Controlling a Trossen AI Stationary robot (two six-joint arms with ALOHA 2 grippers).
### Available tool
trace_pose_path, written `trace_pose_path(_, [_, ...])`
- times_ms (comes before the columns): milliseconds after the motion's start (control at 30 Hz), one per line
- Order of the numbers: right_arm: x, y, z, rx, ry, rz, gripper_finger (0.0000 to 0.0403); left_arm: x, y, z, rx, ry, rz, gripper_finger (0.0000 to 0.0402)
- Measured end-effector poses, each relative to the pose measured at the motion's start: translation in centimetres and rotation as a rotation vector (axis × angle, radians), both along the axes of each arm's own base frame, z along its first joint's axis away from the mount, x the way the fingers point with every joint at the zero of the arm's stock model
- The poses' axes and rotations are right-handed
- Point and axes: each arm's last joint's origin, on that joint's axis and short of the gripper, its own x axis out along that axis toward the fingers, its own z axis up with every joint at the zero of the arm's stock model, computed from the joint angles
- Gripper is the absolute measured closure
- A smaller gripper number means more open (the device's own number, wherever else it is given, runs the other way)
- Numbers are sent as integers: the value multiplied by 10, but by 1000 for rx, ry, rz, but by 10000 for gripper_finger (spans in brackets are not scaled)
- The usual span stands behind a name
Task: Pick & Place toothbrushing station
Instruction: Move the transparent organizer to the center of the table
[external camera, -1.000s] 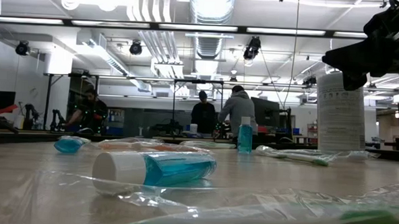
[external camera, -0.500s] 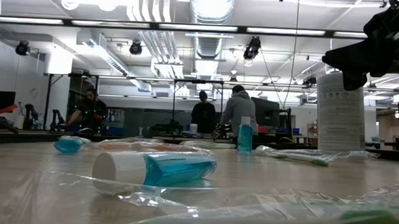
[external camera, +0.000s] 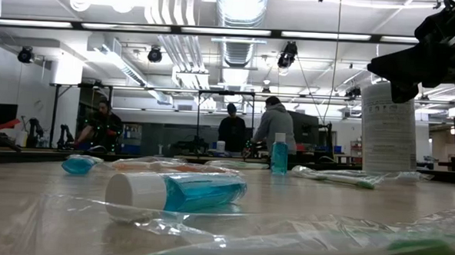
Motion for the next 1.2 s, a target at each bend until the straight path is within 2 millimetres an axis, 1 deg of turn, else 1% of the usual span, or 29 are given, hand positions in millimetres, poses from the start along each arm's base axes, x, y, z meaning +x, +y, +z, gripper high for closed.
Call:
trace_pose_path(267, [0,0,0,0,0,0,335,1,-1,3,-13,-15,0,351])
trace_pose_path(400, [0,0,0,0,1,0,335,2,-3,6,-4,-31,-27,378])
trace_pose_path(500, [0,0,0,0,0,0,335,2,-3,8,4,-43,-43,392])
trace_pose_path(767, [0,0,0,0,1,0,335,4,-3,10,23,-49,-62,386])
trace_pose_path(967, [0,0,0,0,1,0,335,14,1,28,87,-64,-77,390])
trace_pose_path(1100, [0,0,0,0,0,0,335,26,7,42,123,-76,-57,385])
trace_pose_path(1200, [0,0,0,0,0,0,335,37,14,47,143,-83,-25,386])
